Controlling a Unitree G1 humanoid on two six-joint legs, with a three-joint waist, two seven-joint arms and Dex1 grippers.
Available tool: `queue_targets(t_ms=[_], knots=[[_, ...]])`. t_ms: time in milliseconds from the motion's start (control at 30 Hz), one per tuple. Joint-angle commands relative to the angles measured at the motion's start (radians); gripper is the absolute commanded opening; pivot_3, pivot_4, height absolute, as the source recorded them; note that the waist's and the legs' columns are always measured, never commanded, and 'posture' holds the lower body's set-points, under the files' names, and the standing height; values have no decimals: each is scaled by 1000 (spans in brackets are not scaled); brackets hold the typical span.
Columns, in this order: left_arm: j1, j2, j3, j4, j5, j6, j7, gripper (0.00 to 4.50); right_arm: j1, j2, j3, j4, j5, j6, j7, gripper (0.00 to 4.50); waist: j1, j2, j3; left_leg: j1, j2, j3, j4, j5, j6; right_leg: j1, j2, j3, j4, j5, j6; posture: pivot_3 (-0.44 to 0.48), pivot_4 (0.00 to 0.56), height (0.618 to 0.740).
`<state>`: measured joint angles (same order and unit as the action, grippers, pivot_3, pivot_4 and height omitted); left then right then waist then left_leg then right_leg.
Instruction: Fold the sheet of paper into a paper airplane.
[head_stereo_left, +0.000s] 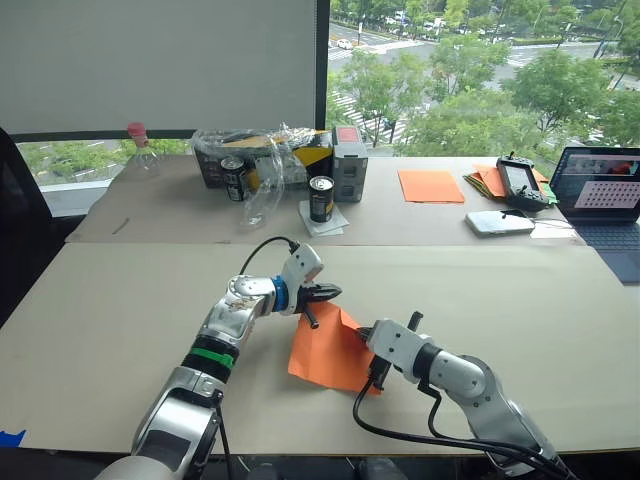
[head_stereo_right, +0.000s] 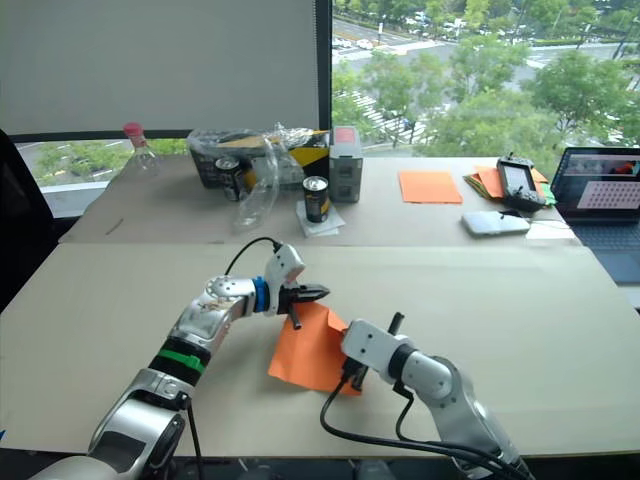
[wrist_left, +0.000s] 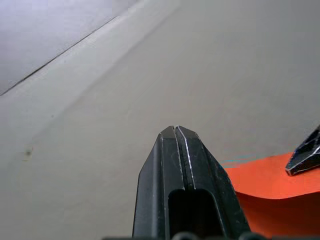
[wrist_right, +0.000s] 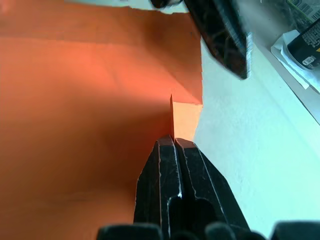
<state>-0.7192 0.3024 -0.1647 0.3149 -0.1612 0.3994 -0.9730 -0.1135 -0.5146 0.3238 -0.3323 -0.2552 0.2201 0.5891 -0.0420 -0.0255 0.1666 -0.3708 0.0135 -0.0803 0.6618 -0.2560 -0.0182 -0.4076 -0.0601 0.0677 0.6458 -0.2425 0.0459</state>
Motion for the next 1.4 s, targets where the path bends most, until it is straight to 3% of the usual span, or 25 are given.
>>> queue_targets(t_ms=[33,200,500,800,1033,1133,1333,1400], knots=[[-5,19,29,-90,-58,94,-11,0,-9,-11,8,9,-25,-58,-6,50,0,0,0,0,0,0,0,0,0,0,0,0,0,0,0,0,150,720],[-20,9,-5,-169,-83,176,-12,0,-15,-12,18,23,-44,-86,-3,50,2,0,0,0,0,0,0,0,0,0,0,0,0,0,0,0,150,720],[4,5,-224,-189,93,120,48,0,-9,-15,17,35,-65,-108,3,50,1,0,0,0,0,0,0,0,0,0,0,0,0,0,0,0,150,720],[51,8,-314,-143,166,120,58,0,-4,-12,16,33,-82,-110,-2,50,2,0,0,0,0,0,0,0,0,0,0,0,0,0,0,0,150,720],[71,-4,-322,-92,197,122,82,0,-4,-17,-8,19,-94,-138,-18,50,2,0,0,2,0,0,0,0,0,2,0,0,0,0,0,0,150,720],[82,-5,-313,-86,189,126,80,0,20,-38,-36,-34,-74,-136,3,871,5,0,0,2,0,0,0,0,0,3,0,0,0,0,0,0,150,720],[108,7,-270,-98,176,150,100,0,138,-68,-159,-166,12,-106,9,2959,3,0,-1,2,0,0,0,0,0,3,0,0,0,0,0,0,150,720],[120,15,-266,-106,174,152,96,0,149,-45,-218,-190,83,-83,8,2959,-3,0,-1,3,0,0,0,0,0,3,0,0,0,0,0,0,150,720]])
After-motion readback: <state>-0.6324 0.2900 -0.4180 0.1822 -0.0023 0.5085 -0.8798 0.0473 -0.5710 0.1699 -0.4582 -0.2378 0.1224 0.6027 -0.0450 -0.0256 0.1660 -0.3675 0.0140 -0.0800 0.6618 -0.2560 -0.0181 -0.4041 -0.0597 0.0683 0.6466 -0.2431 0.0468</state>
